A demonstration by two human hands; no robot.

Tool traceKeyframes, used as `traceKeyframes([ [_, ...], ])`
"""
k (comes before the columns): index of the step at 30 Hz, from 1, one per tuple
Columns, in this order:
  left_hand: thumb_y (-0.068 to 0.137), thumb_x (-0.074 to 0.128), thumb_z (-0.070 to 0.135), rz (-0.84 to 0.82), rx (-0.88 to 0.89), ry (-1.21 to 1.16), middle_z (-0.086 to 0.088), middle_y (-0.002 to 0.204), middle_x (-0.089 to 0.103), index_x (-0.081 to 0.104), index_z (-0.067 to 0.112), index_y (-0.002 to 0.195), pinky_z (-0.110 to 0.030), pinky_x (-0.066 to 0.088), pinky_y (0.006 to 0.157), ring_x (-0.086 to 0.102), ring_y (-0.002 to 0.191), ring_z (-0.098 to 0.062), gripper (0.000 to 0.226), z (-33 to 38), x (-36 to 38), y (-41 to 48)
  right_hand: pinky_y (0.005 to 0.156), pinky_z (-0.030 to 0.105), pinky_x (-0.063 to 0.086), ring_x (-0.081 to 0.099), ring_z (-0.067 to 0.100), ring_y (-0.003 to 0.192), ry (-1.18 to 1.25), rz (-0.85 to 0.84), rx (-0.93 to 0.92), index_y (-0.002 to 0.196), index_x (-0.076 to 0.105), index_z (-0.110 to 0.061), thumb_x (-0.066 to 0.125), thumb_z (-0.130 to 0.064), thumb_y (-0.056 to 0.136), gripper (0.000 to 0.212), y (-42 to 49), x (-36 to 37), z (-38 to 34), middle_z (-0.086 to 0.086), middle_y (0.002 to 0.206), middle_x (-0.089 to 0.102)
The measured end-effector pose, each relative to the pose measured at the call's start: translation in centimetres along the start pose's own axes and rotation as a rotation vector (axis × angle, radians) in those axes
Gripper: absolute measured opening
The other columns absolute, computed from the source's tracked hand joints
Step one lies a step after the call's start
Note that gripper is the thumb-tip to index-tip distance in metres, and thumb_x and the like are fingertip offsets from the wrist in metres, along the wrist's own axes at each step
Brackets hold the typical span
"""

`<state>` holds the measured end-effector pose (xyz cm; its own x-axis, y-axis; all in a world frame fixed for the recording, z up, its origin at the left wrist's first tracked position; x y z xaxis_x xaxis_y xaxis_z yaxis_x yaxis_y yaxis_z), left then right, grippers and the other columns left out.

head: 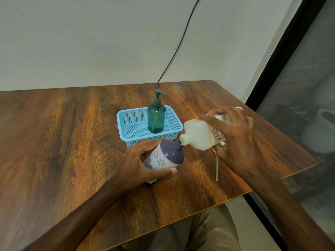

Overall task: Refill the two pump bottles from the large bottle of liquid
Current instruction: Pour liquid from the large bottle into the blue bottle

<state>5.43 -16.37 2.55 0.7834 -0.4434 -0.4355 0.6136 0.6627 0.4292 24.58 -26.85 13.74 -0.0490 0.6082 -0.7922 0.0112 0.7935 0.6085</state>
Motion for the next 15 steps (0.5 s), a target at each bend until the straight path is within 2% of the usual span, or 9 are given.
traceKeyframes([
  [4,0.065,0.093,0.058,-0.006,0.0,-0.011,0.022,0.127,0.071,0.068,0.034,0.133,-0.018,0.056,0.094,0.066,0.12,-0.001,0.077,0.14,0.02,0.01,0.095,0.05,0.037,0.043,0.025,0.124,-0.006,0.006,-0.005,0.131,0.056,-0.034,0.092,-0.009,0.051,0.092,0.17,-0.1,-0.06,0.001,0.13,0.053],
  [9,0.064,0.09,0.063,0.001,-0.014,-0.006,0.03,0.127,0.068,0.062,0.049,0.127,-0.013,0.054,0.093,0.065,0.118,0.004,0.07,0.14,-0.07,0.02,0.096,0.057,0.04,0.049,0.035,0.122,0.032,0.014,-0.014,0.132,0.052,-0.033,0.094,-0.009,0.053,0.093,0.23,-0.19,-0.34,0.009,0.129,0.058],
  [15,0.065,0.091,0.06,0.004,0.008,-0.005,0.027,0.126,0.07,0.064,0.045,0.129,-0.015,0.055,0.092,0.066,0.119,0.0,0.071,0.44,-0.05,0.08,0.094,0.053,0.037,0.045,0.03,0.124,0.004,-0.006,-0.009,0.131,0.061,-0.028,0.093,-0.009,0.053,0.086,0.33,-0.42,-0.53,0.006,0.13,0.056],
])
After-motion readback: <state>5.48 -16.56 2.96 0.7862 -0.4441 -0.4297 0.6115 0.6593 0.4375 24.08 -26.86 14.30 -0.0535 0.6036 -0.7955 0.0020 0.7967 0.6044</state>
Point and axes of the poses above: each hand's wrist, its own y-axis towards the middle knuckle, its own x-axis out of the palm, z = x × y, the point moved 10 cm from there along y, towards the middle knuckle
